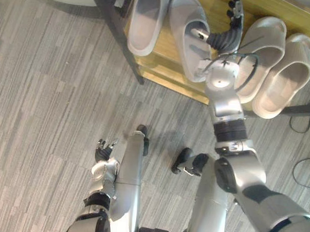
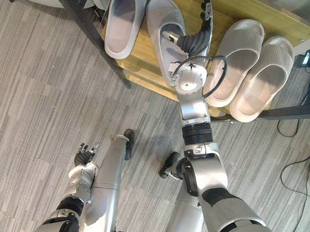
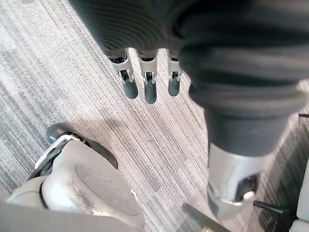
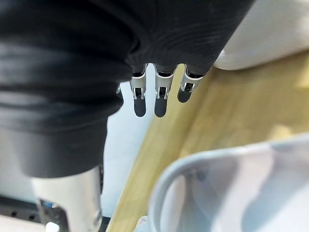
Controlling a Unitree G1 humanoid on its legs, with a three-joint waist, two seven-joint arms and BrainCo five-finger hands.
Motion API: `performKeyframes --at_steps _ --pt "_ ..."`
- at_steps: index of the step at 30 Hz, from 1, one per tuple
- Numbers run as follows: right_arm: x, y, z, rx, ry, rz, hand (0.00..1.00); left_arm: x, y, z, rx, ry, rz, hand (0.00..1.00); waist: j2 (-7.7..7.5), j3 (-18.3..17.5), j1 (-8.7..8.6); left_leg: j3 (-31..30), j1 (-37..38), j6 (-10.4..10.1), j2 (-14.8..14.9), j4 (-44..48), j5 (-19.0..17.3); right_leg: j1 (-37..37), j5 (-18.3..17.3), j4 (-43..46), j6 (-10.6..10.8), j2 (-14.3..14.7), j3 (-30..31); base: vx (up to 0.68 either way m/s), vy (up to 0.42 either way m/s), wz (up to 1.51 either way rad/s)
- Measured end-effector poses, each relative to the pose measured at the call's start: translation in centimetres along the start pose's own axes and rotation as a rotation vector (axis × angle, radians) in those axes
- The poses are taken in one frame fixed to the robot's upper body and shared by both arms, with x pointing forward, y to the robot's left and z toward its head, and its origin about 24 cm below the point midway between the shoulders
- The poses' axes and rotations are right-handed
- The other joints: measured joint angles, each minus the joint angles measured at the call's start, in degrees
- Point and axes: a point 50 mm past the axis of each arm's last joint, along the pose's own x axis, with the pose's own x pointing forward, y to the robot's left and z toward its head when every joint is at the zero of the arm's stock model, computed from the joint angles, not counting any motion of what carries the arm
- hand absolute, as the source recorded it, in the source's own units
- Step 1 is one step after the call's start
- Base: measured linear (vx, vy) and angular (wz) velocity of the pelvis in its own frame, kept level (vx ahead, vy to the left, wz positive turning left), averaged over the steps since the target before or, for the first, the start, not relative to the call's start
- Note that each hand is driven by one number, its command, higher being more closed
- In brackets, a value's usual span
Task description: Organize the slippers on the shoe rack
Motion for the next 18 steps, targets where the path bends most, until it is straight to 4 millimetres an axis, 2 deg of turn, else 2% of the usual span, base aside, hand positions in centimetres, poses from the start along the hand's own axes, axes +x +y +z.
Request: performKeyframes --at_steps 6,11,13,18 --pt "-0.7 -0.1 -1.5 0.138 0.077 -0.011 0.00 0.2 0.0 0.0 -0.026 0.011 0.016 0.00 -0.16 0.1 -0.01 0.0 0.0 0.0 0.0 0.0 0.0 0.0 0.0 -0.1 0.0 0.0 0.0 0.00 0.000 0.00" --pt "-1.0 0.3 -2.5 0.167 0.126 -0.001 0.00 0.3 -0.1 0.0 -0.034 0.017 0.020 0.00 -0.18 0.1 0.00 -0.1 -0.2 0.0 0.0 0.0 0.0 -0.1 0.0 -0.1 0.1 0.1 0.0 0.00 0.000 0.00" --pt "-1.9 0.9 -3.4 0.210 0.166 0.009 0.00 0.4 -0.2 0.2 -0.053 0.013 0.026 0.00 -0.32 0.2 -0.05 -0.1 -0.3 0.0 0.0 0.1 0.0 -0.2 -0.1 -0.1 0.1 0.1 0.0 0.00 0.000 0.00" --pt "-2.8 2.2 -3.4 0.321 0.196 0.023 0.00 0.5 0.0 0.2 -0.075 0.018 0.042 0.00 -0.37 0.2 -0.33 -0.1 -0.4 0.1 0.0 0.4 -0.1 -0.2 0.0 -0.1 0.2 0.2 0.1 0.00 0.000 0.00"
